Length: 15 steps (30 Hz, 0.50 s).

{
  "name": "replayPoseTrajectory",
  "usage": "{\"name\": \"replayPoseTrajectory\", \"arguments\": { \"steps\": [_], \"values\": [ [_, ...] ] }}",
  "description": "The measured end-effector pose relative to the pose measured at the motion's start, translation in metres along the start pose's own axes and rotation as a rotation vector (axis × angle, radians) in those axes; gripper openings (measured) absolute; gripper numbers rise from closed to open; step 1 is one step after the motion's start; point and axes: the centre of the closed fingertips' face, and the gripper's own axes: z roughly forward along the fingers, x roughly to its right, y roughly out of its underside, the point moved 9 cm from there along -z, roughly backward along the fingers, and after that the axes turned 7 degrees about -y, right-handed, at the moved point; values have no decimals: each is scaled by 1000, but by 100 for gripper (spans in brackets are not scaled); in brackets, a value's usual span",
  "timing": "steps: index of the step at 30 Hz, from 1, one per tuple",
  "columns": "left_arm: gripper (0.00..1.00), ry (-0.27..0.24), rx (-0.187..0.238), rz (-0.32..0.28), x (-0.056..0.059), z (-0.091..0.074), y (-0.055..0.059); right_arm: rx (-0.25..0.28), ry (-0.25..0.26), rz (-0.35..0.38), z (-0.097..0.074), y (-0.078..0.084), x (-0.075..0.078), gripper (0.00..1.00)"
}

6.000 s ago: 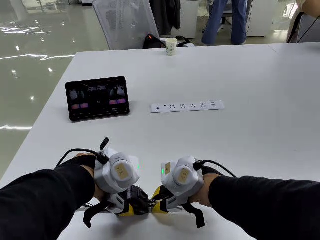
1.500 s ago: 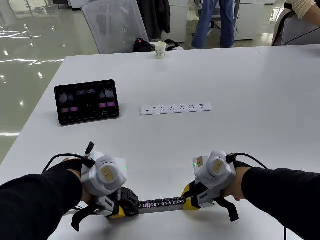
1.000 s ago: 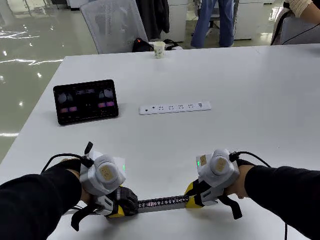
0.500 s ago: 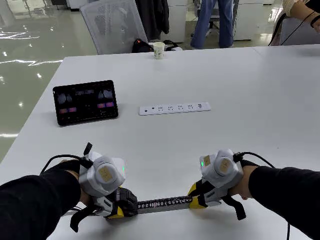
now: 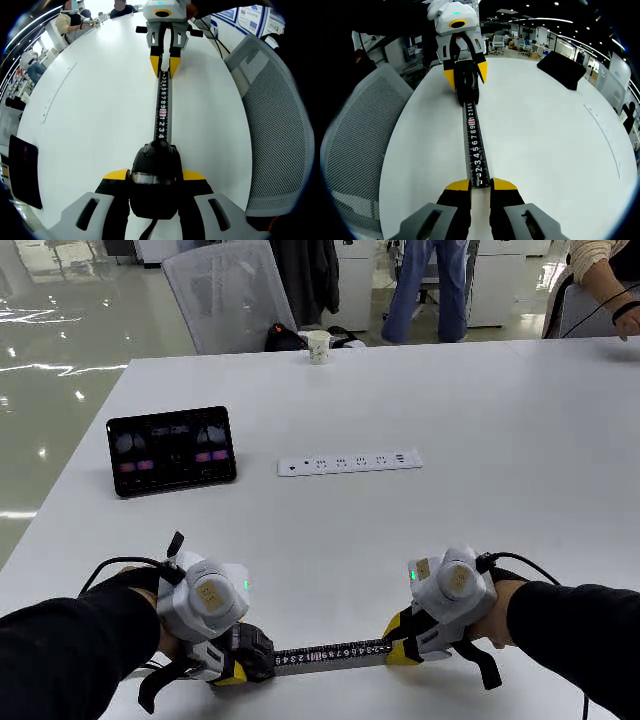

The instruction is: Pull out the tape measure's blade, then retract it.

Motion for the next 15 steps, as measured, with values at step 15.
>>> {"name": "replayPoseTrajectory", "arguments": {
  "steps": [15],
  "values": [
    [31, 1, 0, 3, 0, 0, -1, -6, 3, 5, -3, 4, 0, 10]
  ]
}}
